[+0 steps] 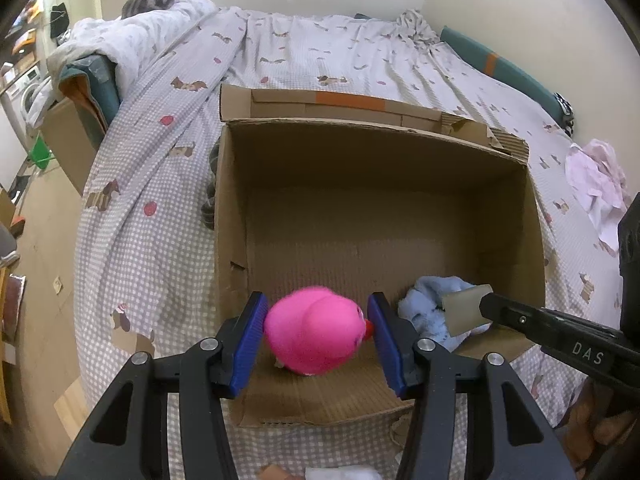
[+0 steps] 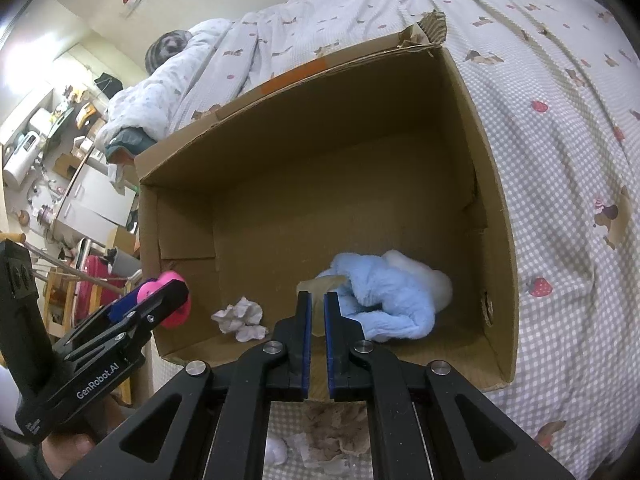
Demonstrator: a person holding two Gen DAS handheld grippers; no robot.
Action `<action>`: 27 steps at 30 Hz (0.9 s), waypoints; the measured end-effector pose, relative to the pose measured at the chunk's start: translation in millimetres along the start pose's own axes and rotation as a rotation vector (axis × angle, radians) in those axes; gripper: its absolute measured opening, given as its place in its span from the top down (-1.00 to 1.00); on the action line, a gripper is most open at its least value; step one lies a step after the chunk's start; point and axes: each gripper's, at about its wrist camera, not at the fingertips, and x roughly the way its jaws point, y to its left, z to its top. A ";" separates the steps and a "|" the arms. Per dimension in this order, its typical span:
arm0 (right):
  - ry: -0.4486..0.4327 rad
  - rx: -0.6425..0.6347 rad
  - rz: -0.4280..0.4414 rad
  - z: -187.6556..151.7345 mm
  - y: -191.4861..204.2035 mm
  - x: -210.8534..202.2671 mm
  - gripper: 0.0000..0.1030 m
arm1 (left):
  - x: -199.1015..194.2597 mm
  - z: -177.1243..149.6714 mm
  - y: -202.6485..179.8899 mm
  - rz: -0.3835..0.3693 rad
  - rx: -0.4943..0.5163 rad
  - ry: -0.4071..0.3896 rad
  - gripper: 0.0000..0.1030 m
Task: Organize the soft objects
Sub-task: 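Open the left gripper to drop the pink toy into the box, then move the left gripper back toward the tan cylinder on the bed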
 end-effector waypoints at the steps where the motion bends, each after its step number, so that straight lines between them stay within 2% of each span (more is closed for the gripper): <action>1: -0.001 0.001 -0.003 0.2 -0.1 0.2 0.86 | -0.6 0.1 -0.3 0.001 0.001 -0.003 0.06; 6: -0.010 0.003 -0.014 0.9 -2.8 0.3 0.85 | -3.5 -0.1 -3.5 -0.002 0.013 -0.013 0.04; 9: -0.017 0.001 -0.007 1.3 -1.9 -0.5 0.84 | -4.6 -0.1 -3.4 -0.007 0.012 -0.016 -0.11; 14: -0.045 -0.007 0.002 2.7 0.0 -5.1 0.63 | -8.3 1.7 -2.3 -0.004 0.011 -0.029 -0.47; 17: -0.072 -0.001 0.004 4.2 -1.1 -11.0 0.28 | -11.8 2.5 -1.2 -0.004 0.002 -0.036 -0.69; 19: -0.098 -0.004 -0.007 4.7 0.5 -15.3 -0.56 | -13.5 3.2 -0.5 -0.006 -0.004 -0.039 -0.71; 21: -0.132 -0.002 -0.009 4.7 1.0 -21.2 -0.68 | -14.9 3.7 0.1 -0.011 -0.009 -0.042 -0.72; 24: -0.132 -0.009 -0.012 5.7 2.5 -23.3 -0.71 | -17.5 4.6 0.8 -0.013 -0.007 -0.049 -0.72; 27: -0.150 -0.030 -0.040 5.3 6.5 -25.1 -0.99 | -20.2 4.9 0.6 0.001 0.000 -0.061 -0.72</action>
